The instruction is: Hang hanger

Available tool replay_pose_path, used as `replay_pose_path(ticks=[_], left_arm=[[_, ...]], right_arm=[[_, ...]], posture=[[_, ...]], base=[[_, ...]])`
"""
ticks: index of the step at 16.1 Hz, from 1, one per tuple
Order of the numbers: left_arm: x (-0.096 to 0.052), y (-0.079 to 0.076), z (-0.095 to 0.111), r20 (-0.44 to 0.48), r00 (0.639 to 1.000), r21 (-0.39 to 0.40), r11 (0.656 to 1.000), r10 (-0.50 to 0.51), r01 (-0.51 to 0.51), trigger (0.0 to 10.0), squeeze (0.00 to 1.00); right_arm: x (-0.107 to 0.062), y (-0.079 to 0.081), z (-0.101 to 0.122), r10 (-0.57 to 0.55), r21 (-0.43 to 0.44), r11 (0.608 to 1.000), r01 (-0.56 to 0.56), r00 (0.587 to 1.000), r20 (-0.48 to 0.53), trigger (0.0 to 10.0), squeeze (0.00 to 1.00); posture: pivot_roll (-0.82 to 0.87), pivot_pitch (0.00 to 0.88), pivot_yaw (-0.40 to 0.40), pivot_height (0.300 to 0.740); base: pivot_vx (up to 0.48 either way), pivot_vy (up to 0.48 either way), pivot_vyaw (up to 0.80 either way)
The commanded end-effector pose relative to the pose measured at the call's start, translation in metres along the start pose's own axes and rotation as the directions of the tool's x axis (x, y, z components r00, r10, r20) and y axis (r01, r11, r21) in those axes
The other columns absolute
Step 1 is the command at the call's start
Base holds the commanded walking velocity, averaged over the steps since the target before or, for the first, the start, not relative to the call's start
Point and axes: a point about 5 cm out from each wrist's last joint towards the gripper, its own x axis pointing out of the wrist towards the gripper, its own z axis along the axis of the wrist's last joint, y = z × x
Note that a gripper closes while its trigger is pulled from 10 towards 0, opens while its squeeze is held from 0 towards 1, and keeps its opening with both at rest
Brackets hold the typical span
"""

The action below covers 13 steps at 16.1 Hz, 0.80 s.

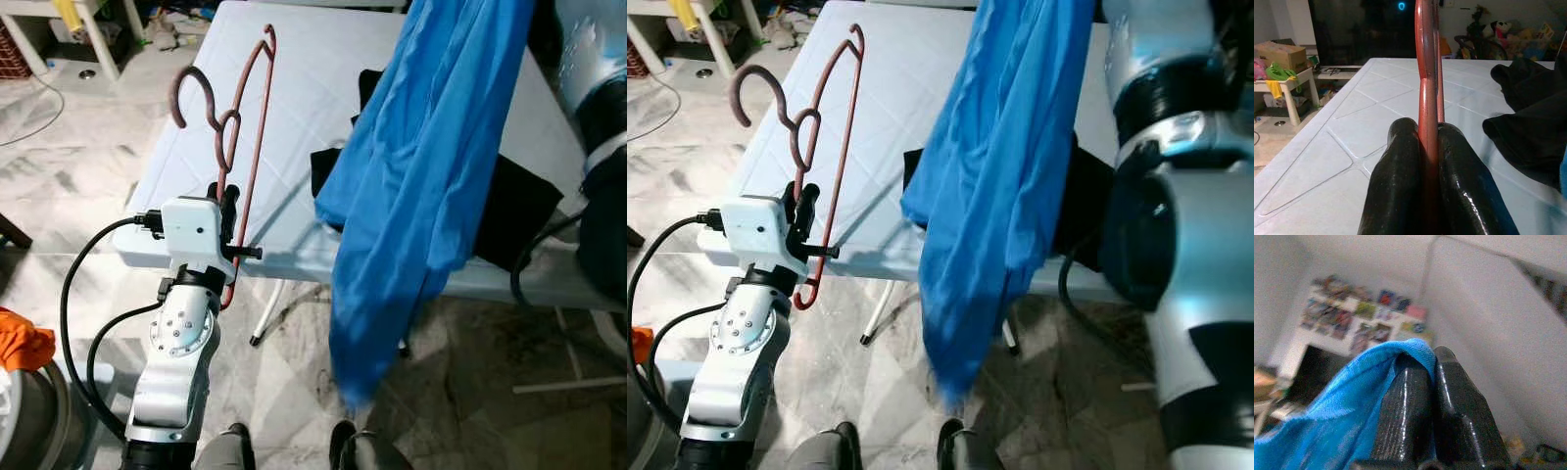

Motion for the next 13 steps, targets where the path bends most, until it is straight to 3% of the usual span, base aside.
replay_pose_path(ticks=[1, 2, 4, 6, 10, 13], left_arm=[[-0.003, -0.003, -0.011, -0.057, 0.998, 0.004, 1.000, -0.004, 0.004, 10.0, 0.00], [-0.004, -0.005, -0.012, -0.059, 0.998, 0.002, 1.000, -0.014, 0.014, 10.0, 0.00], [-0.004, -0.006, -0.013, -0.062, 0.998, 0.002, 1.000, -0.023, 0.023, 10.0, 0.00], [-0.004, -0.006, -0.013, -0.063, 0.998, -0.001, 1.000, -0.028, 0.028, 10.0, 0.00], [-0.001, -0.009, -0.014, -0.063, 0.997, -0.006, 0.999, -0.051, 0.051, 10.0, 0.00], [0.000, -0.011, -0.017, -0.071, 0.995, -0.016, 0.998, -0.066, 0.065, 10.0, 0.00]], right_arm=[[-0.012, 0.011, -0.023, 0.081, 0.025, 0.997, -0.080, 0.994, -0.071, 10.0, 0.00], [-0.034, 0.029, -0.055, 0.205, 0.017, 0.979, -0.205, 0.965, -0.165, 10.0, 0.00], [-0.068, 0.048, -0.090, 0.346, 0.066, 0.938, -0.340, 0.905, -0.248, 10.0, 0.00], [-0.082, 0.053, -0.102, 0.395, 0.107, 0.919, -0.380, 0.878, -0.270, 10.0, 1.00], [-0.105, 0.062, -0.114, 0.569, 0.176, 0.822, -0.541, 0.776, -0.271, 10.0, 1.00], [-0.114, 0.058, -0.118, 0.702, 0.266, 0.711, -0.651, 0.643, -0.304, 10.0, 1.00]], posture=[[0.08, 0.224, -0.086, 0.740], [0.08, 0.228, -0.085, 0.740], [0.07, 0.230, -0.083, 0.740], [0.07, 0.232, -0.078, 0.740], [0.06, 0.224, -0.063, 0.740], [0.05, 0.217, -0.066, 0.740]], base=[[0.000, 0.000, 0.00], [0.000, 0.000, 0.00], [0.000, 0.000, 0.00], [0.000, 0.000, 0.00], [0.000, 0.000, 0.00], [0.000, 0.000, 0.00]])
